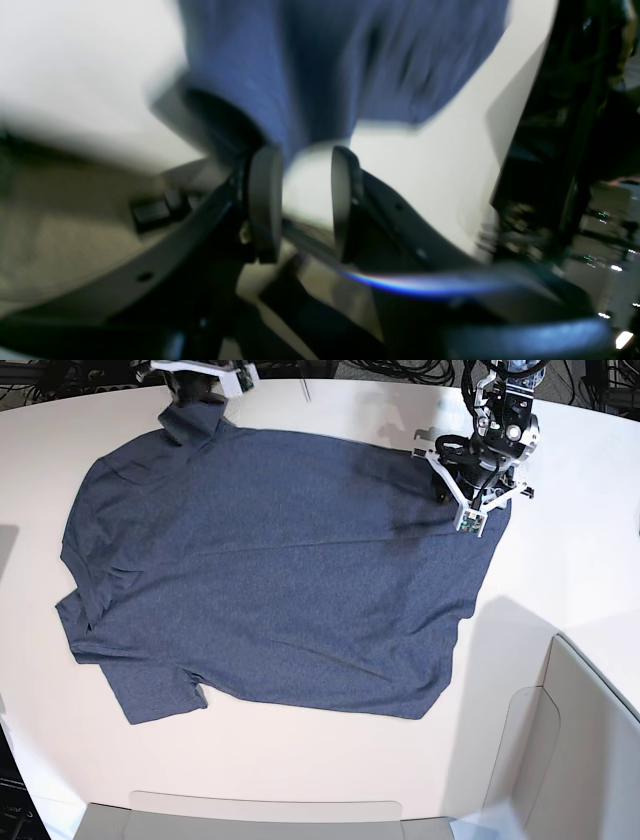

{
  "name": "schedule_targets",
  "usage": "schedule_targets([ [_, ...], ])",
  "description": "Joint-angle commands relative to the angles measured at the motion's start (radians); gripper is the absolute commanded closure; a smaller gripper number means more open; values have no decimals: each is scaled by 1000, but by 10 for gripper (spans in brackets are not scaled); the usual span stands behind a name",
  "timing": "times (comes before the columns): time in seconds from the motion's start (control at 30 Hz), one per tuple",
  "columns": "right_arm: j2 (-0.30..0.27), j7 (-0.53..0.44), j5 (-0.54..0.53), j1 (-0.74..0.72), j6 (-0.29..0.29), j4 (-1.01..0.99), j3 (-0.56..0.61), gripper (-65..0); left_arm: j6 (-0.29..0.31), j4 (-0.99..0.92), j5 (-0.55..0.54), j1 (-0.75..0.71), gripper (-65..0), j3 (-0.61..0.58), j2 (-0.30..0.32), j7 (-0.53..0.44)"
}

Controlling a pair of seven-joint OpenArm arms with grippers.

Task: Layout the t-shirt on the table in an organized manner, then fold the t-shirt properly
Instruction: 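Drag the collar edge with the right gripper away from the left gripper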

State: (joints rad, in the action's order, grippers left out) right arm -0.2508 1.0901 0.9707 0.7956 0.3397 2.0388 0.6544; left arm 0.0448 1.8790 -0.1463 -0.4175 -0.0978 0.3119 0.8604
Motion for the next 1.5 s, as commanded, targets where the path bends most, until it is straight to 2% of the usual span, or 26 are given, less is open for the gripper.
schedule_targets([
  [0.0,8,-9,21,-5,8,16,2,-169,-9,-8,37,-27,-197,7,20,79],
  [0.13,44,-3,20,-63,8,16,-3,-168,-9,-9,37,-47,-162,7,23,73],
  [0.2,52,-6,14,-69,8,15,-49,-167,-9,-8,37,-48,-130,5,25,72],
  [0.23,66,-9,0,-69,8,15,-78,-154,-9,-8,37,-59,-100,5,25,72],
  [0.33,75,-11,-31,-72,8,16,-135,-48,-9,-8,37,-65,-42,2,25,72],
  [0.37,78,-11,-34,-72,8,16,-144,-2,-9,-9,37,-65,-39,0,25,73],
  [0.57,75,-11,-26,0,8,23,-147,0,-9,-11,37,-65,-56,-1,25,73],
  [0.67,71,-23,18,28,9,23,-152,0,-9,-12,37,-65,-56,3,25,75],
  [0.73,78,-35,34,29,9,23,-203,0,-9,-12,37,-65,-56,0,25,75],
  [0.9,156,-179,32,-34,9,23,-379,0,-9,-45,37,-63,-56,-3,22,72],
  [1.07,236,-262,18,-144,9,21,-466,0,-9,-75,37,-60,-56,-3,23,66],
  [1.13,250,-265,-57,-189,8,21,-491,0,-9,-75,37,-60,-56,-3,23,50],
  [1.23,255,-265,-273,-249,0,18,-565,0,-9,-75,37,-60,-56,-3,20,47],
  [1.37,249,-275,-649,-270,0,20,-686,0,-9,-77,37,-59,-56,-3,20,44],
  [1.47,227,-360,-962,-253,-1,20,-772,0,-9,-77,37,-59,-56,-3,20,44],
])
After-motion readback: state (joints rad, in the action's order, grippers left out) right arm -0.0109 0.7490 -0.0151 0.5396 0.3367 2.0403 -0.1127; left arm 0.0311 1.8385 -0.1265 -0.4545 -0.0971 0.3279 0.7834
